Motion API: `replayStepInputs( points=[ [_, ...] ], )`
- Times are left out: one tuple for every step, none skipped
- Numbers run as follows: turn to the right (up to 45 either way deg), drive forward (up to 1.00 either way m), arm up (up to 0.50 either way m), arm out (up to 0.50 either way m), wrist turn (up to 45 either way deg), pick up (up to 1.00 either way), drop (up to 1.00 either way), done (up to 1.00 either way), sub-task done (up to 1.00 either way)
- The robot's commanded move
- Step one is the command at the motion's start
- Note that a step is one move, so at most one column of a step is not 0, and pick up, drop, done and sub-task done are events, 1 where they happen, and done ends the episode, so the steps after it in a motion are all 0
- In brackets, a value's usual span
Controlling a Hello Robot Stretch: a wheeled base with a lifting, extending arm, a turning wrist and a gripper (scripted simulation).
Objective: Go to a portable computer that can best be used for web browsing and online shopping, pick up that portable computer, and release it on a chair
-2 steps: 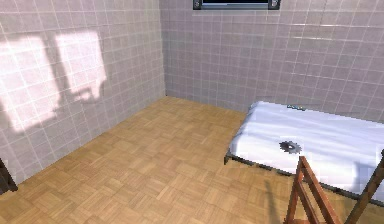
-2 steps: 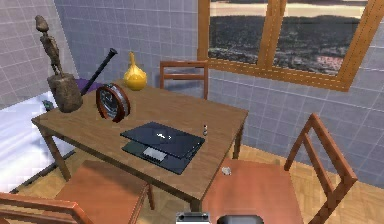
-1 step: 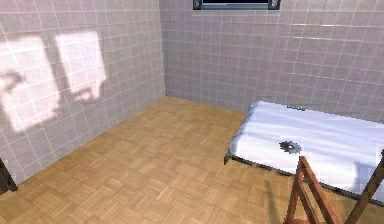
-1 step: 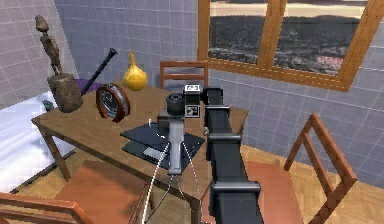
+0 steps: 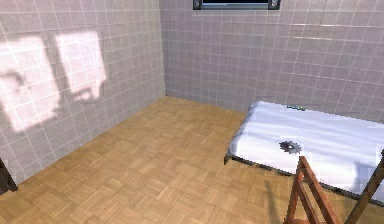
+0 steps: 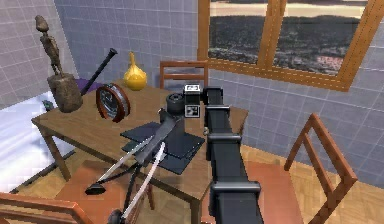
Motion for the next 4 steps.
replayStepInputs(
  points=[
    [0.0,0.00,0.00,0.00,45.0,0.00,0.00,0.00,0.00],
    [0.0,0.00,0.00,0.00,45.0,0.00,0.00,0.00,0.00],
    [0.0,0.00,0.00,0.00,39.0,0.00,0.00,0.00,0.00],
    [0.0,0.00,-0.30,0.00,0.0,0.00,0.00,0.00,0.00]
  ],
)
